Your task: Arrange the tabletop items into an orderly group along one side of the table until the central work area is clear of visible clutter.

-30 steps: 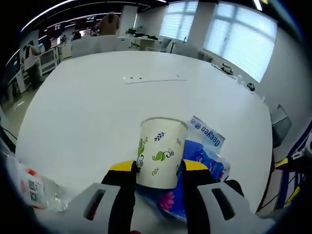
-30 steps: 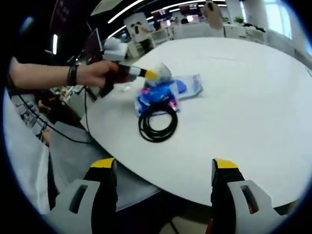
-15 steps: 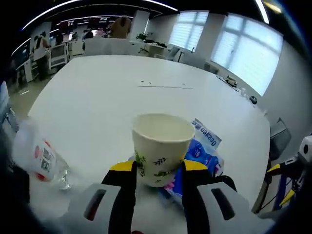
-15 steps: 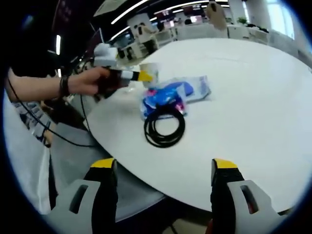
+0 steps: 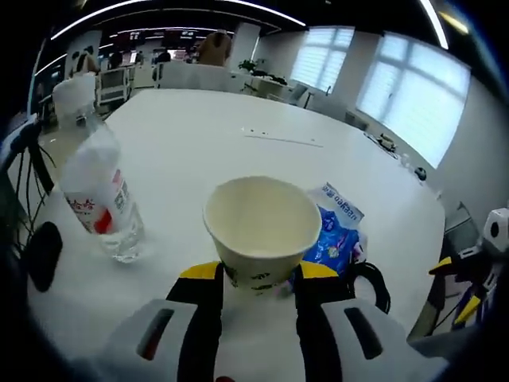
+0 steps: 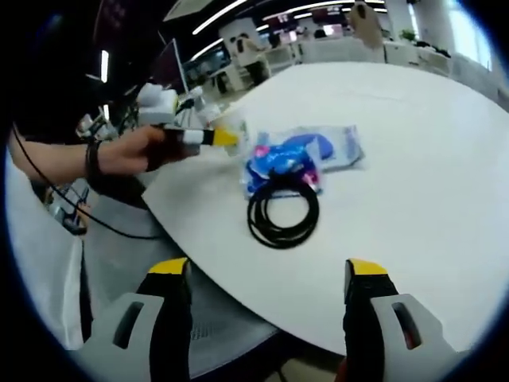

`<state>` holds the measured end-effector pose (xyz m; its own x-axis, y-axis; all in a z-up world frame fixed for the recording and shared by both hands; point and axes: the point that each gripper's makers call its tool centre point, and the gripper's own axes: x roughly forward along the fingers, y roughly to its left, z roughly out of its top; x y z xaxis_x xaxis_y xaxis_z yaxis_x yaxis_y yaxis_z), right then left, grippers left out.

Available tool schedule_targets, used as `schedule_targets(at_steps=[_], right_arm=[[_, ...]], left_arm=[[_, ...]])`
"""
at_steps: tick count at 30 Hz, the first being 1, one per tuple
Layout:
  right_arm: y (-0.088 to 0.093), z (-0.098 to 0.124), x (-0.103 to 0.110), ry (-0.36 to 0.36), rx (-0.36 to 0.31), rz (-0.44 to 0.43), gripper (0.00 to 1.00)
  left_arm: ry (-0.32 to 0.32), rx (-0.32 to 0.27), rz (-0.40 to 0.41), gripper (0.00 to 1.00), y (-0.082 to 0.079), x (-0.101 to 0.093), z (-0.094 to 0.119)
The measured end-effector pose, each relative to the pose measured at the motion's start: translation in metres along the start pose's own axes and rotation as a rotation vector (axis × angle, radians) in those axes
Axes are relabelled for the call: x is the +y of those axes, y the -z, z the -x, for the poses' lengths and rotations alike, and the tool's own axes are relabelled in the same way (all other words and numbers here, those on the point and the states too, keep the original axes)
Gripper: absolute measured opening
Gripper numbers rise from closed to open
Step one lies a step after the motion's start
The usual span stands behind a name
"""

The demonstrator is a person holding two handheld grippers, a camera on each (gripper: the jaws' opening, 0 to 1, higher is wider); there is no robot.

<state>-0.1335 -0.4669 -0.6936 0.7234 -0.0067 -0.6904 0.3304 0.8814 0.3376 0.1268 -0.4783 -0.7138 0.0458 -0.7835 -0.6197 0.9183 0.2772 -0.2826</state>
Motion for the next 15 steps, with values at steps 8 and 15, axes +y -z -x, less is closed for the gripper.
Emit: schedule_targets(at_steps=[8, 15], right_arm=[[0.002, -0.003, 0.005, -0.016, 0.016, 0.016, 0.78], [0.000, -0.004, 0.008, -0.022, 0.022, 0.026, 0.78]], left_arm=[[-0.044, -0.008, 0.006, 0.34, 0.013, 0.016, 0.014], [-0.072, -0.009, 0.006, 0.34, 0.016, 0.027, 0.017]])
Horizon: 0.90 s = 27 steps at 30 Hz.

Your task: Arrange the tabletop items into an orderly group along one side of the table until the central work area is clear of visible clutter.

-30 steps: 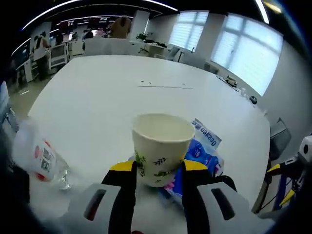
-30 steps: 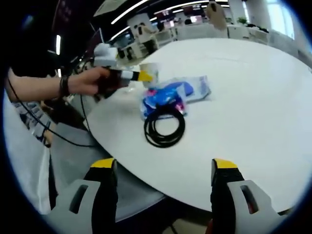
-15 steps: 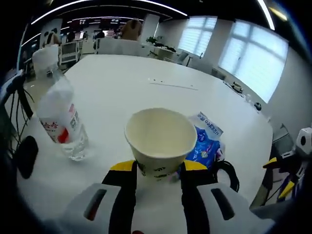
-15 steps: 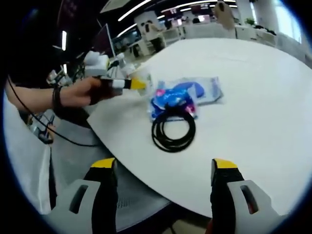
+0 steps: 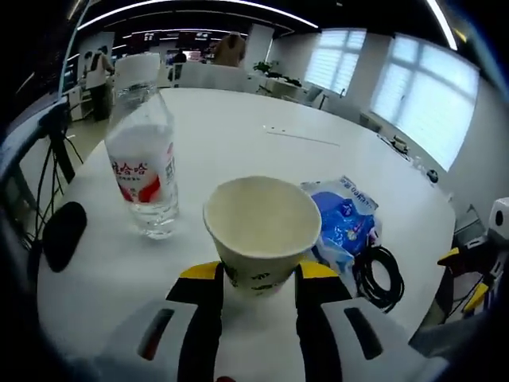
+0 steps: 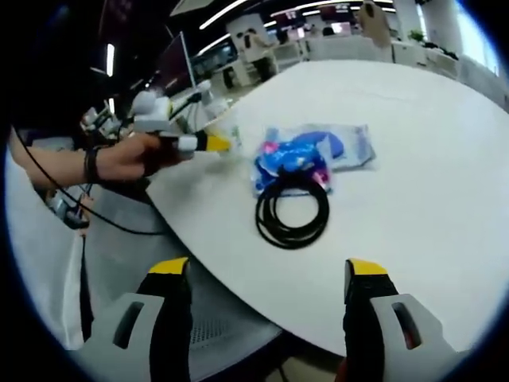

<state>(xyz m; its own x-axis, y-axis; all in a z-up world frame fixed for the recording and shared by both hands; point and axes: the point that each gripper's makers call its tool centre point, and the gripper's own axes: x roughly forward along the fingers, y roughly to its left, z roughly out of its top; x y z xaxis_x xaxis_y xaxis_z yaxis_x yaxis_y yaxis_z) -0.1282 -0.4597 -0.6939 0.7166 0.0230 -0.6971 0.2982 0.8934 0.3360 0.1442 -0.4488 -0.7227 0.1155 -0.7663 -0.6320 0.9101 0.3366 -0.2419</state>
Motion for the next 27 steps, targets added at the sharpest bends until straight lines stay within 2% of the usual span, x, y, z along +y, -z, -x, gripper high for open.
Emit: schedule_targets(at_steps=[10, 18, 23, 25, 26, 27], right_arm=[[0.003, 0.005, -0.003, 0.010, 0.005, -0.003, 0.77], [0.007, 0.006, -0.004, 0.016, 0.008, -0.013, 0.77], [0.007, 0.005, -0.003, 0.015, 0.008, -0.016, 0.77], [0.008, 0.005, -0.003, 0.016, 0.011, -0.016, 0.77], [0.008, 0.005, -0.003, 0.016, 0.011, -0.018, 0.77], [0.008, 0.005, -0.003, 0.016, 0.013, -0.019, 0.77]], left_arm=[[-0.030, -0.003, -0.016, 0.34, -0.003, 0.009, -0.006], [-0.046, 0.032, -0.031, 0.34, 0.013, 0.010, -0.014], [-0.049, 0.040, -0.050, 0.33, 0.015, 0.008, -0.016], [-0.053, 0.049, -0.052, 0.30, 0.016, 0.009, -0.018], [-0.060, 0.053, -0.056, 0.23, 0.016, 0.010, -0.019], [-0.081, 0.060, -0.081, 0.07, 0.017, 0.015, -0.018]])
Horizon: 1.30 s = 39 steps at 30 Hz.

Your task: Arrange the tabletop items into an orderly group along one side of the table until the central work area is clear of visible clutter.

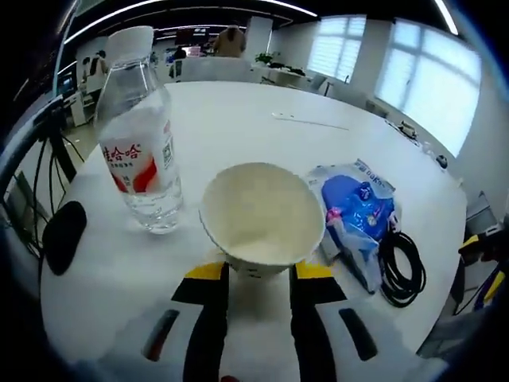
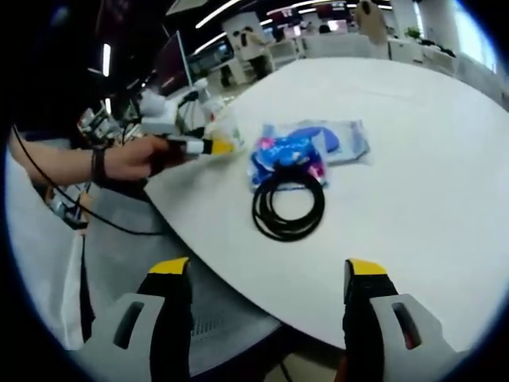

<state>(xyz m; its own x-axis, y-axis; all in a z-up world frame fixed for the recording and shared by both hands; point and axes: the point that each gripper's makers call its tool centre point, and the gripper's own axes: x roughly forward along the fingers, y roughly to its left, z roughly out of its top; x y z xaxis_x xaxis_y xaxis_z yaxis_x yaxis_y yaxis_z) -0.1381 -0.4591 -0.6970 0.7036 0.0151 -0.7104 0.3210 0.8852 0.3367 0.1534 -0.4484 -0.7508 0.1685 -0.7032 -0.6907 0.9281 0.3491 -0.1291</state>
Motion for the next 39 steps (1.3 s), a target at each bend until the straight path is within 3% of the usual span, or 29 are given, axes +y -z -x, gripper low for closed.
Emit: schedule_targets(at_steps=[1, 4, 14, 27, 39], right_arm=[[0.000, 0.000, -0.001, 0.001, 0.002, 0.002, 0.77], [-0.001, 0.001, -0.002, 0.004, -0.001, -0.003, 0.77], [0.000, 0.001, -0.003, 0.010, 0.008, -0.006, 0.77], [0.000, -0.001, -0.003, 0.009, 0.022, -0.008, 0.77], [0.000, 0.002, -0.005, 0.015, 0.034, -0.006, 0.77]], left_arm=[[-0.030, -0.018, 0.003, 0.00, -0.003, 0.005, 0.000], [0.015, -0.001, 0.037, 0.10, -0.002, -0.002, -0.004], [-0.005, 0.002, 0.048, 0.14, -0.002, 0.000, -0.006], [0.014, -0.020, 0.099, 0.38, -0.015, 0.000, -0.009], [0.000, -0.051, 0.159, 0.31, -0.033, 0.008, -0.023]])
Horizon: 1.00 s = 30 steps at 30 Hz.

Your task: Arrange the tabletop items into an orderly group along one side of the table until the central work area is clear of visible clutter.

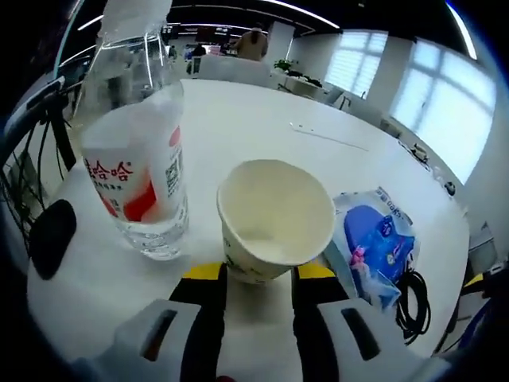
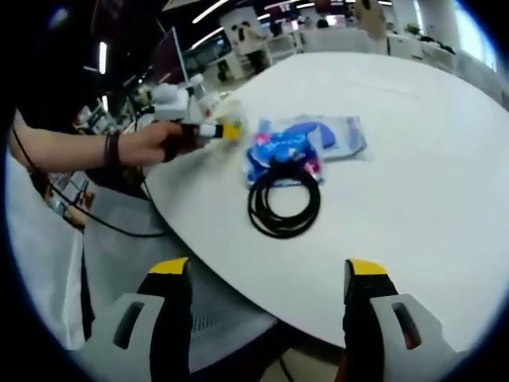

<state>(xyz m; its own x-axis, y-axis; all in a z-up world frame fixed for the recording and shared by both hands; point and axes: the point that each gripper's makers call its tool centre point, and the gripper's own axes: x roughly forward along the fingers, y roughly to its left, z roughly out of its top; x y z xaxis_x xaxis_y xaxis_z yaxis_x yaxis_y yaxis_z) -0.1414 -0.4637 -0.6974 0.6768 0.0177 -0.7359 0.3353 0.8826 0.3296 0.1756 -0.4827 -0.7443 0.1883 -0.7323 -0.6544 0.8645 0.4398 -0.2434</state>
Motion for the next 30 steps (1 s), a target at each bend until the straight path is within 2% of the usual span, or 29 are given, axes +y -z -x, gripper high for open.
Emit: schedule_targets(at_steps=[8, 17, 24, 30], right_arm=[[0.000, 0.000, 0.000, 0.001, 0.011, 0.003, 0.77], [-0.005, -0.004, 0.002, -0.007, 0.011, 0.011, 0.77], [-0.007, -0.009, 0.005, -0.017, 0.014, 0.019, 0.77], [-0.009, -0.012, 0.008, -0.025, 0.014, 0.028, 0.77]], left_arm=[[-0.015, -0.005, 0.031, 0.31, -0.006, 0.004, -0.007], [-0.020, 0.004, 0.024, 0.30, -0.006, 0.005, -0.010], [-0.019, 0.016, 0.019, 0.34, 0.002, 0.007, -0.003], [-0.015, 0.003, 0.027, 0.35, 0.007, 0.009, 0.012]])
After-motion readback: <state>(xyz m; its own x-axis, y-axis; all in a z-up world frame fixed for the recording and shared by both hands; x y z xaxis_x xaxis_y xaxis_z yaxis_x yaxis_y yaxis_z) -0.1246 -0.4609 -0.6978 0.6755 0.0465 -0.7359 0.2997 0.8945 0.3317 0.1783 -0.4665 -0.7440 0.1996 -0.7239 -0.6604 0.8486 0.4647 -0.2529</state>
